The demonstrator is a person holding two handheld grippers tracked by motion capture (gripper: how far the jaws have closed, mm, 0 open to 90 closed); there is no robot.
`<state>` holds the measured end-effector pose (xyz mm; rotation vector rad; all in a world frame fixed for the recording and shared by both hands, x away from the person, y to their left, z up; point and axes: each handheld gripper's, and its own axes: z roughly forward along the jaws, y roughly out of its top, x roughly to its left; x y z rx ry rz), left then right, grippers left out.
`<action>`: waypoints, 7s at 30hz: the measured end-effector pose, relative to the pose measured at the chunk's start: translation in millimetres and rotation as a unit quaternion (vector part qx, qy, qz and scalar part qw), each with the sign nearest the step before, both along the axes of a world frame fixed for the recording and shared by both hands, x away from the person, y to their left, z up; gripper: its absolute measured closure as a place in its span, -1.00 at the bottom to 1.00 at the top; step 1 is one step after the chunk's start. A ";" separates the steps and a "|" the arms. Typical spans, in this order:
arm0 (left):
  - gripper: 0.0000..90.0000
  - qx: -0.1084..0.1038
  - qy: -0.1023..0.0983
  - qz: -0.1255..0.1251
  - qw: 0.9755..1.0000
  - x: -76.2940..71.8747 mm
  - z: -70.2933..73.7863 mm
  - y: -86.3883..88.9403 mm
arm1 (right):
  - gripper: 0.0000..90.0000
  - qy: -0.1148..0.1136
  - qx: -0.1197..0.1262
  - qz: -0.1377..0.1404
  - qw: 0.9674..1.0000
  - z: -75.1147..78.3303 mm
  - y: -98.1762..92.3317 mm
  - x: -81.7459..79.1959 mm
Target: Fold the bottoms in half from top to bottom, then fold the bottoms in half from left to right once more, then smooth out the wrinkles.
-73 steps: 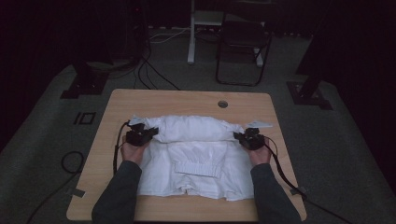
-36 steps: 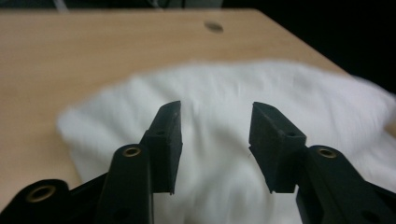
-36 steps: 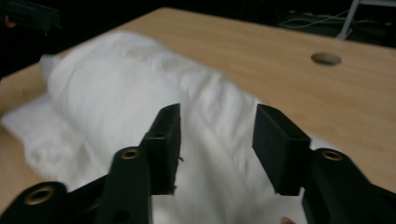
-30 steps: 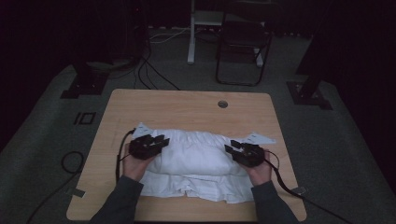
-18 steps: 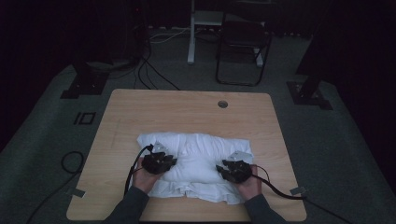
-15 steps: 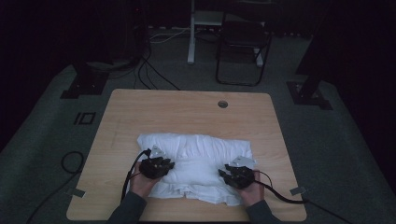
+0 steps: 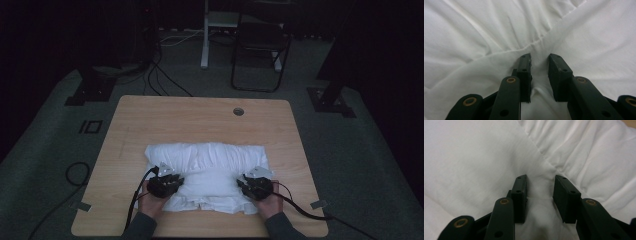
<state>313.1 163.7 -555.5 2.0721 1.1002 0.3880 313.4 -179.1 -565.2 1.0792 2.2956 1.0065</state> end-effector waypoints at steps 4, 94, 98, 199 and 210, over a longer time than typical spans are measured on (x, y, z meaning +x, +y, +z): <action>0.61 -0.015 -0.002 0.011 1.000 11.3 -2.4 5.3 | 0.39 0.003 0.010 -0.005 1.000 -0.1 0.9 17.5; 0.91 -0.166 -0.114 0.066 0.977 45.9 117.5 28.5 | 0.28 0.002 -0.011 0.052 0.999 15.7 90.2 58.6; 0.91 -0.170 -0.122 0.048 0.977 45.4 126.6 13.0 | 0.29 0.002 0.010 0.059 0.998 12.9 93.0 60.5; 0.51 0.004 -0.024 -0.048 0.999 56.6 26.8 -107.0 | 0.63 0.021 0.111 -0.070 0.991 38.8 -46.2 105.8; 0.50 -0.010 -0.021 -0.040 0.999 56.0 26.5 -104.6 | -0.07 -0.010 0.107 -0.055 0.993 72.2 -66.0 83.1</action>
